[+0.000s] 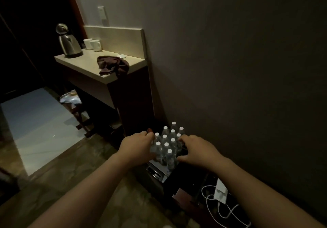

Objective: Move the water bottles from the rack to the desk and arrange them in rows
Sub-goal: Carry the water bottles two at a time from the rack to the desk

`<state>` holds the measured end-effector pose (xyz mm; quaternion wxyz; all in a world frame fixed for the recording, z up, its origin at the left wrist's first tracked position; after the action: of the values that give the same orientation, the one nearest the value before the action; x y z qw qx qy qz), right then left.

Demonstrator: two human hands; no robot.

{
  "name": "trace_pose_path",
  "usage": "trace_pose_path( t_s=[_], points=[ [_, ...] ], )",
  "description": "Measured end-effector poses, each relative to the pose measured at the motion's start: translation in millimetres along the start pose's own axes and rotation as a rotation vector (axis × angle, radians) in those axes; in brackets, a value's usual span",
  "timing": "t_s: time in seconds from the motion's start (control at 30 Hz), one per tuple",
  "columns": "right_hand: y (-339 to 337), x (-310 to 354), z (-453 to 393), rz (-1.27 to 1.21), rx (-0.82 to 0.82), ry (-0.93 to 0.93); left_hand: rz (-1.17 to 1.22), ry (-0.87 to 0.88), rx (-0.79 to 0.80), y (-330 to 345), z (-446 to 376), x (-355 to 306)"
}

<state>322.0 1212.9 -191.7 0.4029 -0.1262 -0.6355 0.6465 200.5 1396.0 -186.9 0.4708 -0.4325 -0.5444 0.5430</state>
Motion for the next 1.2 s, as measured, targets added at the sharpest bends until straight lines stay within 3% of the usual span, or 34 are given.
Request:
trace_pose_path(
  t_s=[0.3,0.57,0.87,1.2],
  points=[
    [61.7,32.3,-175.9,-0.104,-0.005,0.151,0.034,0.097,0.073,60.7,-125.5,132.2],
    [114.5,46.6,-261.6,-0.178,0.034,0.382,0.153,0.218,0.161,125.8,-199.5,217.8],
    [231.2,50.0,-317.5,-0.285,0.021,0.657,0.376,0.366,0.251,267.0,-261.7,268.6],
    [344.5,49.6,-365.4,-0.289,-0.050,0.920,0.579,0.355,0.338,397.2,-283.6,287.6]
  ],
)
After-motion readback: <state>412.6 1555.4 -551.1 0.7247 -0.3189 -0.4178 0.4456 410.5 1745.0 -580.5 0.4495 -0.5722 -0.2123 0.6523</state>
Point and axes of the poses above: each hand's wrist, its own z-axis away from the middle knuckle, its own y-axis out of the palm, x = y × z, the point moved 1 cm from there along -z, towards the middle knuckle, and after that the axes turned 11 degrees about y, right-handed, at the moved point
